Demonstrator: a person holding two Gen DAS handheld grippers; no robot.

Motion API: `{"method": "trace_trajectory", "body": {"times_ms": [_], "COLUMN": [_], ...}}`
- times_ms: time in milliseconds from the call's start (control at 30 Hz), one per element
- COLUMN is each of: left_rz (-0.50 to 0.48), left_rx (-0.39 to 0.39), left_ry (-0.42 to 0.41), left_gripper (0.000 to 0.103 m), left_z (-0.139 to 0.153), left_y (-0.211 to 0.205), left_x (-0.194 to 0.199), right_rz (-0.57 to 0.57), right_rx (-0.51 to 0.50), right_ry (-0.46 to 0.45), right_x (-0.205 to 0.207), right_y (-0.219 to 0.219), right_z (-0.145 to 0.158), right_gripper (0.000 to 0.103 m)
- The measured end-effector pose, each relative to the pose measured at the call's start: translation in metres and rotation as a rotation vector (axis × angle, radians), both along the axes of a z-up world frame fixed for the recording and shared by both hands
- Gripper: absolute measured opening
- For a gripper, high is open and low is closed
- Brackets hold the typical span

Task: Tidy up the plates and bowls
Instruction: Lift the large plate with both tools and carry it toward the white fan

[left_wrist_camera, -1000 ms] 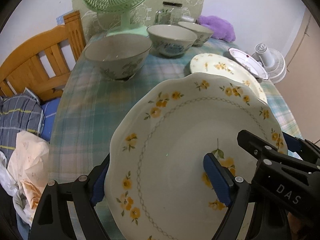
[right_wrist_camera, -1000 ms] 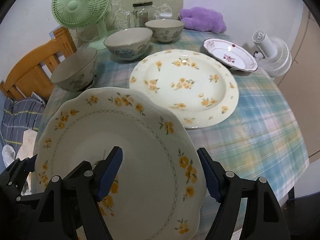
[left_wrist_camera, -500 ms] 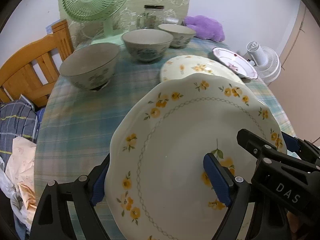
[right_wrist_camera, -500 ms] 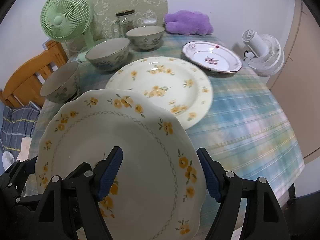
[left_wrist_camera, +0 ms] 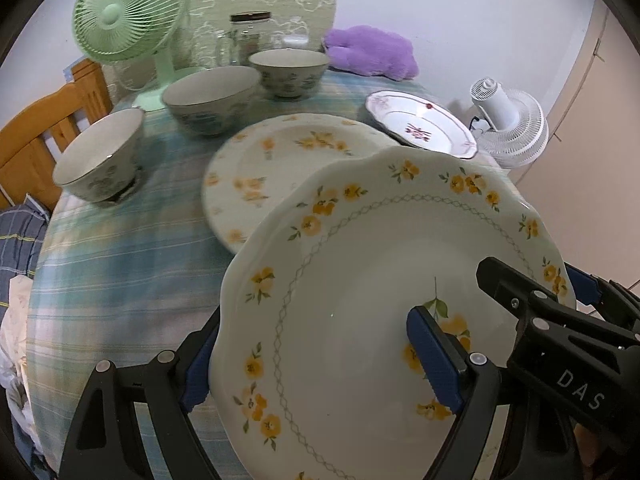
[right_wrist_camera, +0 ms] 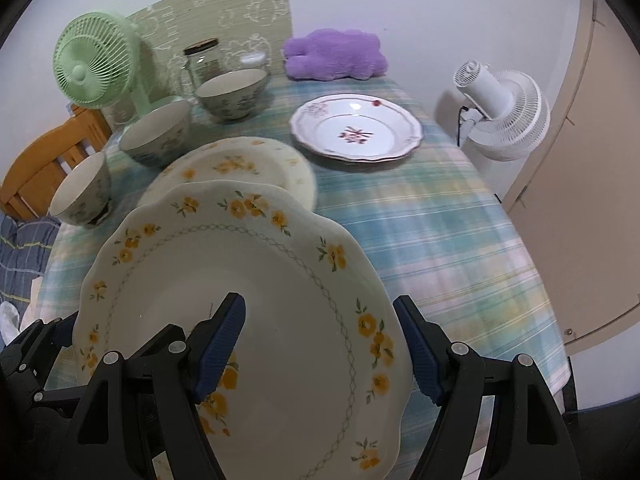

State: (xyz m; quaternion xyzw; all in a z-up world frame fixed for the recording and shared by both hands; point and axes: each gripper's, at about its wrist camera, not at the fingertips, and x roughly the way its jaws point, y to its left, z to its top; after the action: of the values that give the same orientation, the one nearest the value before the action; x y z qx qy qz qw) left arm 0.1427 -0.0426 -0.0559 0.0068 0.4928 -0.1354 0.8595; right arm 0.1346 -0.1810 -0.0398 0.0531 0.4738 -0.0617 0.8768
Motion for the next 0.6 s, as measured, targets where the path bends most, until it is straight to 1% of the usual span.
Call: {"method": "trace_trajectory", "body": {"times_ms": [333, 600], "left_rz": [-0.011, -0.018], "left_rx": [-0.007, 0.007], "left_ry": [0.013, 0.024], "left_gripper": [0.086, 0.086], "left_z": [-0.009, -0.019], "left_y": [-0.061, -0.108], "left_x": [0.009, 0.015], "right_rz": [-0.014, -0.020], "right_rx": [-0.009, -0.006], "right_ry": [0.015, 0.051], "right_x": [0.007, 0.014], "right_y": [-0.063, -0.108], "right_z": [-0.005, -0.018], "right_gripper": [0.078, 0.078]}}
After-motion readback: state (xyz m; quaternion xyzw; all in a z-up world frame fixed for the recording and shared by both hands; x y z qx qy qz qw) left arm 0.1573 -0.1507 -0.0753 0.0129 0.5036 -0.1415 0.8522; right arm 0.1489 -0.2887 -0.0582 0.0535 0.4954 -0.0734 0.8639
